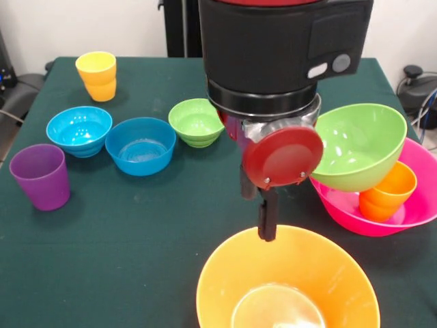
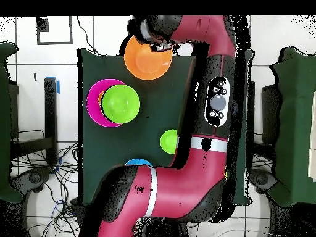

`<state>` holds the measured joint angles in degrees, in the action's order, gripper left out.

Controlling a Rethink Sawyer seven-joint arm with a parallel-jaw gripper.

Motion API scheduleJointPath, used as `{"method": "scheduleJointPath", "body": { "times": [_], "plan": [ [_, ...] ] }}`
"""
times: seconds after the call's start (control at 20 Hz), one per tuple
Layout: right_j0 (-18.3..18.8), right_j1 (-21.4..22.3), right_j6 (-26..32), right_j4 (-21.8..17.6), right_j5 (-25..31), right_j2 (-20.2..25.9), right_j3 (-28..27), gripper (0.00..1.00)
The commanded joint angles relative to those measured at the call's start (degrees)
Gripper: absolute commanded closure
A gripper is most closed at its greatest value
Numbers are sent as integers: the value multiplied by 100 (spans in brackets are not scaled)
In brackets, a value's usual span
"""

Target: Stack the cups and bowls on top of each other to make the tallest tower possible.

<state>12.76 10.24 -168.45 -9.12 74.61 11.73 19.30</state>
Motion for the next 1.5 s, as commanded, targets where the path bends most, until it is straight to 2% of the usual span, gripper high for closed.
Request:
{"method": "scheduleJointPath", "body": {
  "times": [0.05, 0.1, 0.2, 0.65, 1.0, 1.5],
  "plan": [
    [83, -241, 2255, -397, 866, 374, -183, 0],
    [122, -245, 2489, -461, 905, 304, -186, 0],
    [184, -259, 2591, -432, 963, 294, -150, 0],
    [106, -408, 2416, -407, 581, 178, -157, 0],
    [-86, -548, 1585, -322, -46, 130, -134, 0],
    [-109, -662, 1407, -236, -210, 163, -208, 0]
  ]
}}
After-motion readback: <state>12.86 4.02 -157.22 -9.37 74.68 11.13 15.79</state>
